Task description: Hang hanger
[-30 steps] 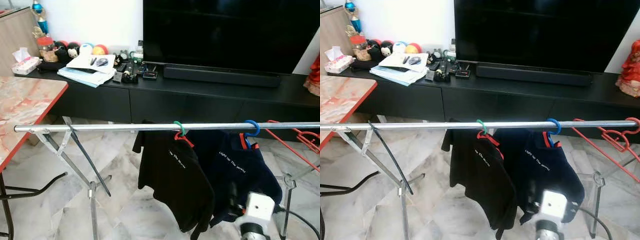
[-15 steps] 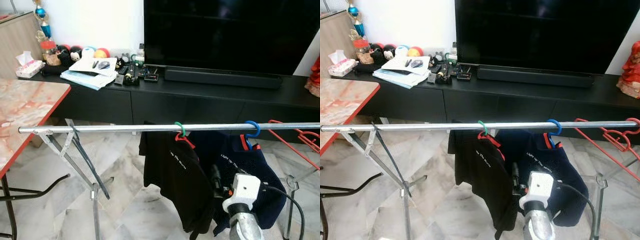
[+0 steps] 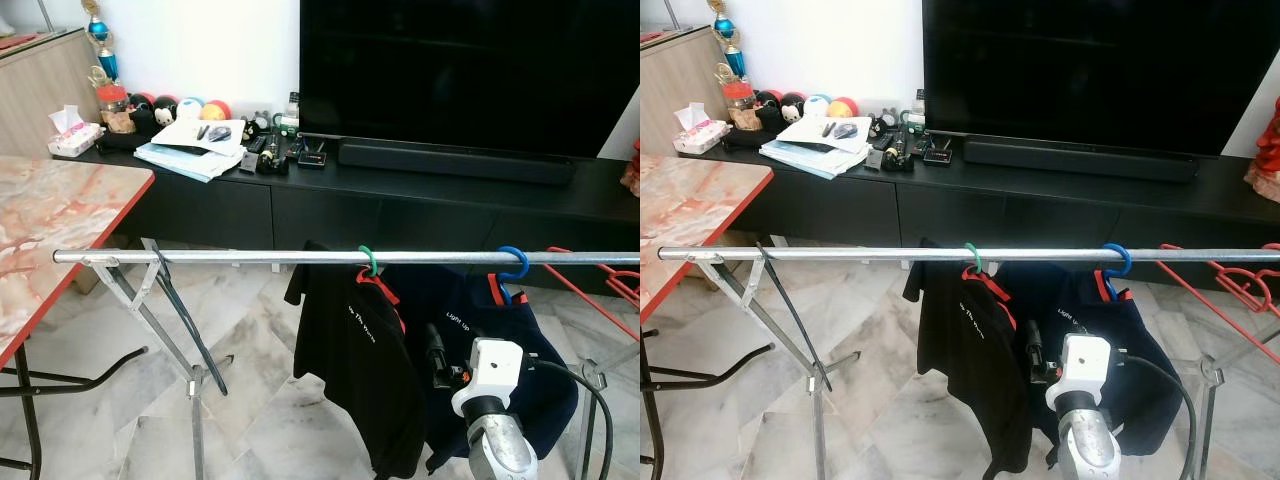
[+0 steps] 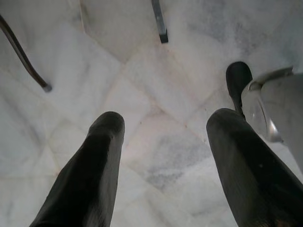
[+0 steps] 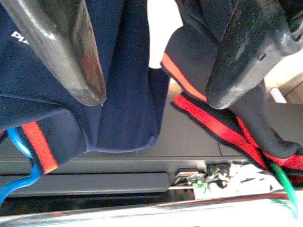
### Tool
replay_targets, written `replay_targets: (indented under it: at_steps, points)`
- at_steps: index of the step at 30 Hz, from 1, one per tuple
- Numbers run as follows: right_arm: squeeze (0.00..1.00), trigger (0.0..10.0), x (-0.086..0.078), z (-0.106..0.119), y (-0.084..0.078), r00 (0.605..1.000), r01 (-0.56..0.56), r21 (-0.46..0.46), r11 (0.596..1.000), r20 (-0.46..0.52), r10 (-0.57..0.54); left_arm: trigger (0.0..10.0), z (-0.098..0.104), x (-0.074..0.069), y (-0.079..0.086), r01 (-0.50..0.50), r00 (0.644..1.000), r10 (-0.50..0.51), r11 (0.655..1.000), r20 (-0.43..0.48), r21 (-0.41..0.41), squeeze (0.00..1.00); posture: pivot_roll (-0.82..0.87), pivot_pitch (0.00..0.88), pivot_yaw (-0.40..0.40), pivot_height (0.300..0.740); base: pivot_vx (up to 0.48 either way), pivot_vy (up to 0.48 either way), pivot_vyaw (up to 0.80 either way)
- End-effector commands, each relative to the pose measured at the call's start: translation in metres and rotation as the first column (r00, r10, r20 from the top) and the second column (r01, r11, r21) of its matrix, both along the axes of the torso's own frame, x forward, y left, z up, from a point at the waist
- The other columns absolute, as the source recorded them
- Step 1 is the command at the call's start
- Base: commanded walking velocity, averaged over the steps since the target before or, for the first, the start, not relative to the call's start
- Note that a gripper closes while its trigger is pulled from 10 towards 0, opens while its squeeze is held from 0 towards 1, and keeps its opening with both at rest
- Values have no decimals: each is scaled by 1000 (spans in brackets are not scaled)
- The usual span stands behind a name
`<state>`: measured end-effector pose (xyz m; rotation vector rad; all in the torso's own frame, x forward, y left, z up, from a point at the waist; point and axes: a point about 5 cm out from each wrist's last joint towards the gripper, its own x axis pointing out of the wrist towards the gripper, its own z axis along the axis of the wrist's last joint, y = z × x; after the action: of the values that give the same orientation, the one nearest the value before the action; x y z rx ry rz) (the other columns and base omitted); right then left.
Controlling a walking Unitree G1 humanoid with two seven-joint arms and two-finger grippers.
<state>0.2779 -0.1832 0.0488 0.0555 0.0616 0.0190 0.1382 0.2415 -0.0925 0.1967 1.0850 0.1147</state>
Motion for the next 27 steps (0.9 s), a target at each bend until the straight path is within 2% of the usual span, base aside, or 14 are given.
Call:
replay_targets:
  at_steps: [1,2,4,8,13,15,19,22,26,27]
  points:
    - [0,10000,-4,6,-3,999,13,2,1000,40,-13,10000,-4,-13,3,-40,999,40,999,-24,6,0,-11,0,3,740,0,0,0]
    - [0,10000,-4,6,-3,999,13,2,1000,40,-13,10000,-4,-13,3,-40,999,40,999,-24,6,0,-11,0,3,740,0,0,0]
    - [0,10000,-11,4,-5,999,30,-1,1000,41,-29,10000,-6,-24,6,-59,997,60,998,-49,13,0,-6,0,13,740,0,0,0]
    - [0,10000,-20,1,-3,998,48,-2,999,32,-48,10000,-7,-35,13,-73,995,74,997,-64,26,0,-7,0,23,740,0,0,0]
    - [0,10000,-23,7,12,998,22,9,1000,56,-22,10000,-5,-44,25,-78,994,82,995,-73,59,0,-13,0,22,740,0,0,0]
    - [0,10000,-23,13,21,997,-21,19,1000,68,20,10000,-4,-48,32,-100,992,106,992,-72,79,0,11,0,2,740,0,0,0]
    - [0,10000,-23,19,26,994,-77,1,997,82,77,10000,-3,-54,37,-132,988,138,987,-69,94,0,56,0,-34,740,0,0,0]
    - [0,10000,-18,24,23,992,-89,-15,996,85,90,10000,-4,-54,36,-163,985,168,983,-50,84,0,75,0,-35,740,0,0,0]
    - [0,10000,-12,28,20,992,-90,-25,996,91,92,10000,-5,-57,33,-157,985,161,984,-55,80,0,55,0,-19,740,0,0,0]
    - [0,10000,-11,30,19,991,-92,-29,995,92,94,10000,-4,-45,31,-138,989,142,988,-47,76,0,20,0,6,740,0,0,0]
